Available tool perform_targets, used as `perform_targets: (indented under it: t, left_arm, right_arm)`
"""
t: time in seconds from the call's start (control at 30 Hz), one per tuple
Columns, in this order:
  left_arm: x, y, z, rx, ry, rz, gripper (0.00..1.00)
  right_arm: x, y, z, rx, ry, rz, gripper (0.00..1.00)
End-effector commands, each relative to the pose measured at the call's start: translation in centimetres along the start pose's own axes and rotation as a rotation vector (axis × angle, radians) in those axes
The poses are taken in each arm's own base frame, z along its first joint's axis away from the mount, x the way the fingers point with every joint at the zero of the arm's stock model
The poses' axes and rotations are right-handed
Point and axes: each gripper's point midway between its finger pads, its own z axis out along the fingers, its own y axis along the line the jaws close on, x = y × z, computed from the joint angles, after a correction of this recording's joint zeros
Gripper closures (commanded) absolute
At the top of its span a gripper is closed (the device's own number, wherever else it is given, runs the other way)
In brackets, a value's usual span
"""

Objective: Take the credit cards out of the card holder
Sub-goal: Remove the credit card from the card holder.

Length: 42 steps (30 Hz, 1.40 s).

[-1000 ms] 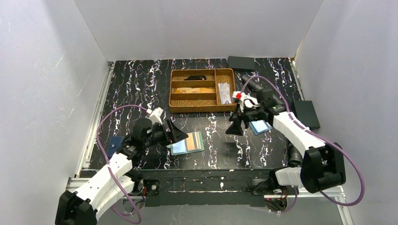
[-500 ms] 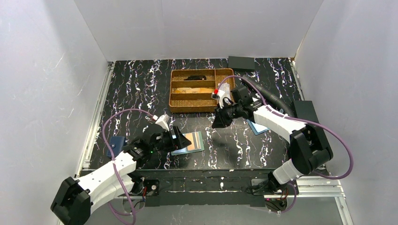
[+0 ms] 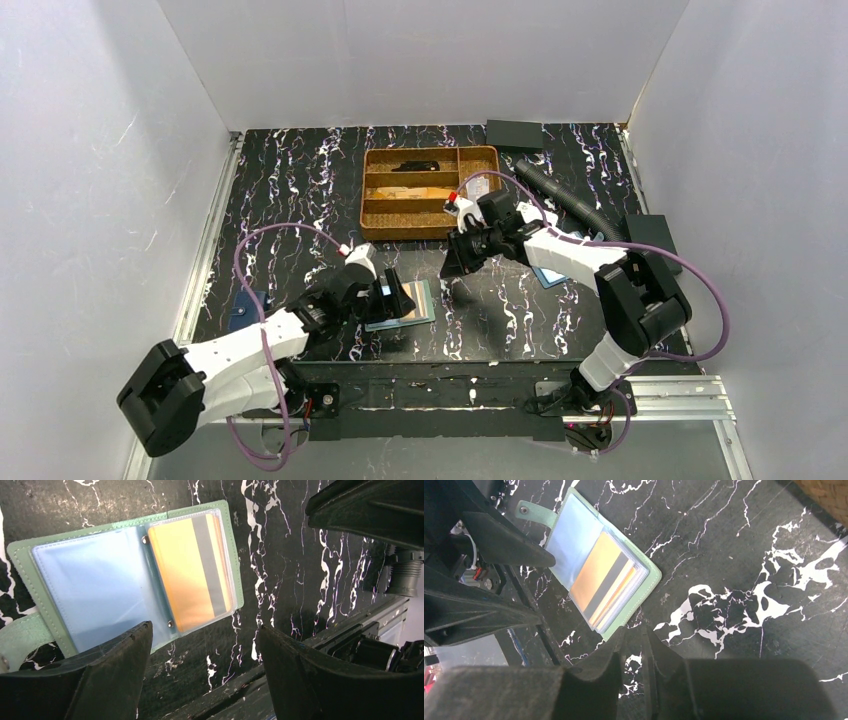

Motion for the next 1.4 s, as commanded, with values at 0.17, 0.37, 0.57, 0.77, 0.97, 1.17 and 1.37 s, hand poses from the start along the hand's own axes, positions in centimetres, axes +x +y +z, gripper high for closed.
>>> perform_targets:
  t: [0.17, 0.37, 0.57, 0.77, 0.97, 1.17, 1.37]
  left_arm:
    - [-0.7, 1.2, 0.3, -0.226, 0.008, 0.047, 0.24]
    - [-0.1, 1.0, -0.3, -0.249, 0.046, 0.054, 0.25]
    - [-0.3, -0.3, -0.5, -0.172, 0.037, 0.106, 0.25]
    - [-0.6, -0.4, -0.1, -0.185, 0.023, 0.102, 0.25]
    - [-1.4, 0.0, 1.0, -0.265, -0.003, 0.094, 0.25]
    - [-1.3, -0.1, 1.8, -0.201, -0.056, 0.118, 0.29]
    - [-1.6, 0.1, 0.8, -0.157, -0.09, 0.073, 0.32]
  right_arm:
    - [-1.1, 2.3, -0.5, -0.119, 0.011, -0.131, 0.73]
    - [0.8, 3.2, -3.0, -0.278, 0.119, -0.427, 0.67]
    - [1.6, 2.8, -4.7, -0.379, 0.154, -0.406, 0.66]
    - [2.2, 2.4, -4.2, -0.386, 0.176, -0.378, 0.66]
    - [2.3, 1.9, -4.3, -0.367, 0.178, -0.373, 0.66]
    - [-3.9, 2.1, 0.5, -0.14, -0.001, -0.198, 0.46]
    - [-4.5, 2.8, 5.3, -0.134, 0.058, -0.129, 0.42]
